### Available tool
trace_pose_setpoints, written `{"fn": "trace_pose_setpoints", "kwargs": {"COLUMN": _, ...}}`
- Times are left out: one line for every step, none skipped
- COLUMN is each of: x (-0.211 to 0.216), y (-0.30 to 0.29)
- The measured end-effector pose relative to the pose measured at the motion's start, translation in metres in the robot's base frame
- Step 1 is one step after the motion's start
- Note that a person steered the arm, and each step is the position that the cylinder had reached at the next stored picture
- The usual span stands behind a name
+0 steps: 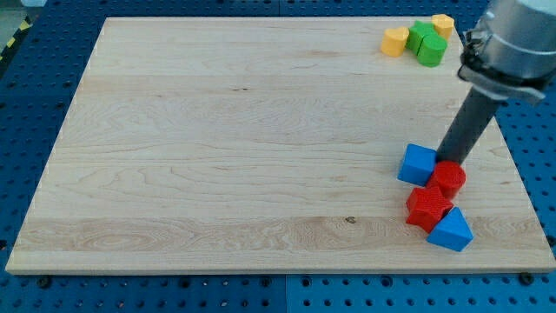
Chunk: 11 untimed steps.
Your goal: Slide the red star slightly left
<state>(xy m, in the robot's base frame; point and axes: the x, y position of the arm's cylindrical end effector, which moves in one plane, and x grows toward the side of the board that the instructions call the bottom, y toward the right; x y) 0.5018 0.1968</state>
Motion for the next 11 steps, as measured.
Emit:
{"fn": "trace_pose_setpoints", "kwargs": {"x": 0.003, "y": -0.021}}
{"fn": "trace_pose_setpoints", "kwargs": {"x": -0.033, "y": 0.003}}
{"fn": "trace_pose_setpoints", "kwargs": {"x": -0.025, "y": 0.034}}
{"fn": "trace_pose_setpoints", "kwargs": {"x": 0.013, "y": 0.042}}
{"fn": "trace_pose_setpoints", "kwargs": {"x": 0.05, "y": 0.042}}
{"fn": "trace_pose_setpoints", "kwargs": {"x": 0.06, "y": 0.028}}
{"fn": "trace_pose_setpoints", "kwargs": {"x": 0.06, "y": 0.002}}
{"fn": "trace_pose_setpoints", "kwargs": {"x": 0.058, "y": -0.021}}
{"fn": "trace_pose_setpoints", "kwargs": {"x": 0.058, "y": -0.045}}
{"fn": "trace_pose_setpoints", "kwargs": {"x": 0.056, "y": -0.063}}
{"fn": "trace_pose_setpoints", "kwargs": {"x": 0.037, "y": -0.068}}
